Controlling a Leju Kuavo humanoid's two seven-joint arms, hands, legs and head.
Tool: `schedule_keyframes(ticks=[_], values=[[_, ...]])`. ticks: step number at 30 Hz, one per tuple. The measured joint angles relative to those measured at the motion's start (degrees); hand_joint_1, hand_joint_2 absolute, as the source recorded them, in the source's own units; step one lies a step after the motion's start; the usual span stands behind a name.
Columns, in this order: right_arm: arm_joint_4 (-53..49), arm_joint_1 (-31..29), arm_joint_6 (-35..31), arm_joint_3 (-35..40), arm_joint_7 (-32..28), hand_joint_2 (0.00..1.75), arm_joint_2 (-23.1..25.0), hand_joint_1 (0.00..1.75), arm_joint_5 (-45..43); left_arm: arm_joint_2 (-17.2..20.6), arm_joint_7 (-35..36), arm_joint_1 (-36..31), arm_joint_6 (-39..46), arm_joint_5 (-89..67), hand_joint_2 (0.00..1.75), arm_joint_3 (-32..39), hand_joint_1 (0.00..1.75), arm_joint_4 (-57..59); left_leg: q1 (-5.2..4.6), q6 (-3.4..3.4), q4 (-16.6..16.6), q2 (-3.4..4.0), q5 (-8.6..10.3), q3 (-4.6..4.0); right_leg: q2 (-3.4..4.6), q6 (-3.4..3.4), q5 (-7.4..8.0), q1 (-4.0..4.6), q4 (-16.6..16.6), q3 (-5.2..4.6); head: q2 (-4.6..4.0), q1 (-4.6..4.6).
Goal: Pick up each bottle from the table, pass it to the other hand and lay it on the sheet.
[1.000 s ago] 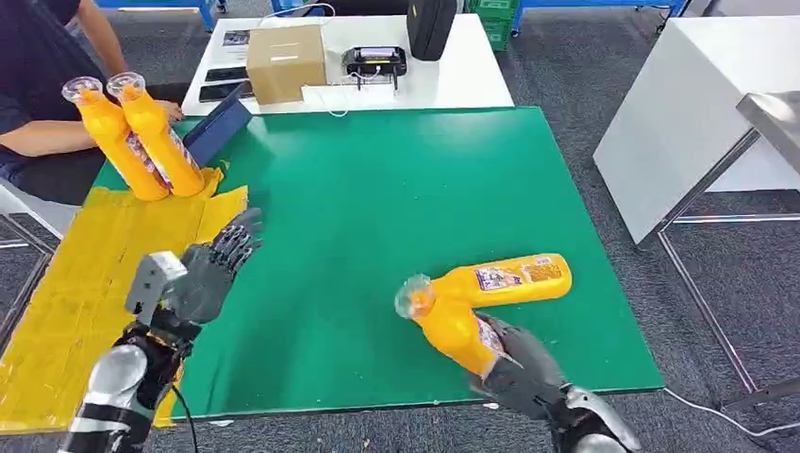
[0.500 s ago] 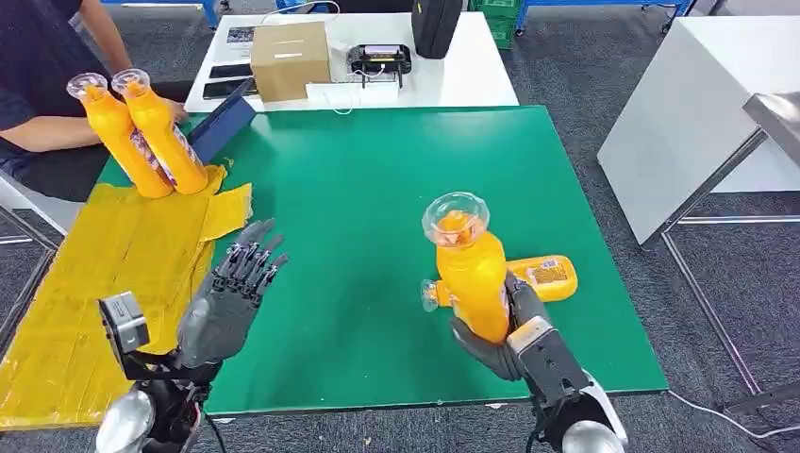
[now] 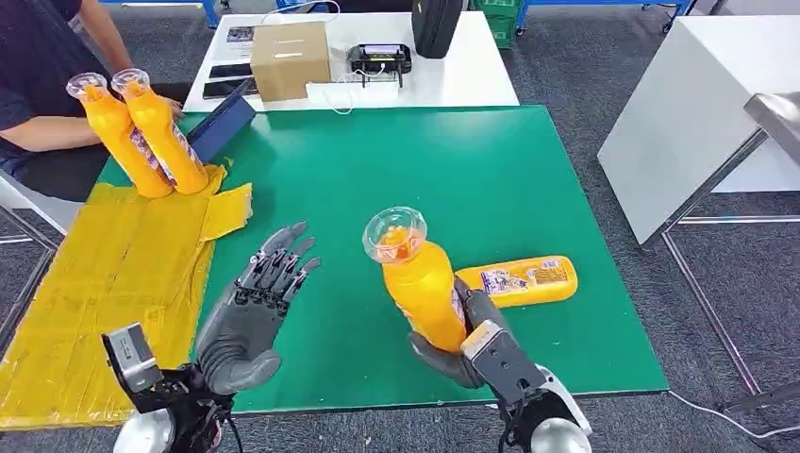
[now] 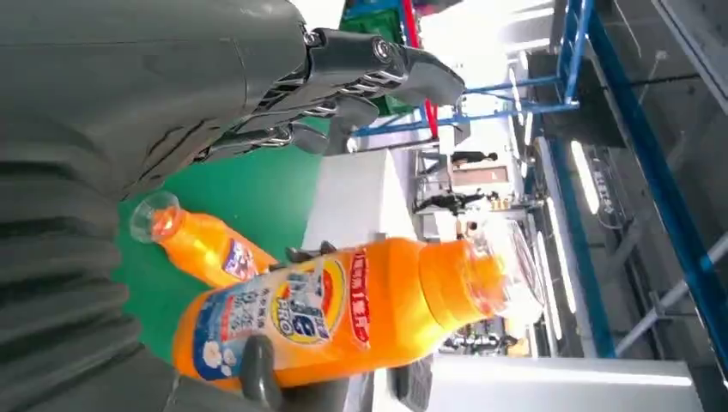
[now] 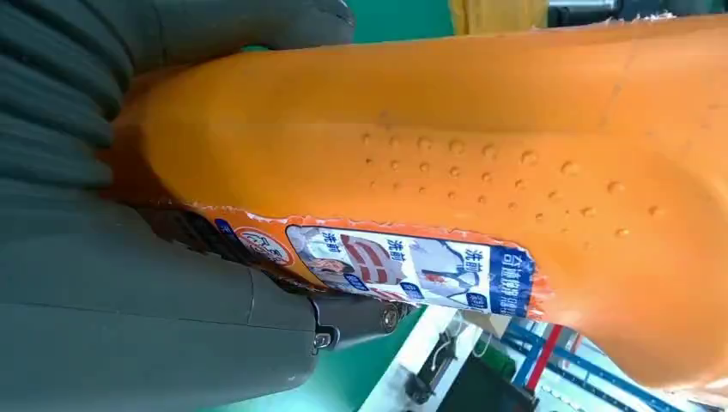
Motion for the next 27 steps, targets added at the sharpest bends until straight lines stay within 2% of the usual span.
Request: schedule_keyframes(ticks=[7, 17, 27], values=[[0.2, -1.6, 0.9, 3.9, 0.9, 1.75, -0.6, 1.75, 3.3, -0.4, -1.2, 0.7, 0.2, -2.6, 1.75, -2.7, 0.00, -1.7, 0.00, 0.00, 0.0, 0.00, 0.00, -0.02, 0.00, 0.00, 0.00, 0.01, 0.0, -0.04, 0.00, 0.02], [0.3, -2.2, 0.9, 5.4, 1.0, 1.75, -1.3, 1.75, 3.7, -0.4, -1.2, 0.9, 0.0, -2.6, 1.75, -3.6, 0.00, -1.8, 0.00, 0.00, 0.0, 0.00, 0.00, -0.05, 0.00, 0.00, 0.00, 0.01, 0.0, -0.05, 0.00, 0.02], [1.2, -5.6, 2.2, 10.2, 4.2, 1.75, -4.0, 1.75, 13.3, -0.1, 0.3, 0.9, -1.3, 1.3, 1.75, -4.7, 0.00, -1.7, 0.00, 0.00, 0.0, 0.00, 0.01, -0.06, 0.00, 0.00, 0.01, 0.01, 0.0, -0.06, 0.00, 0.02]])
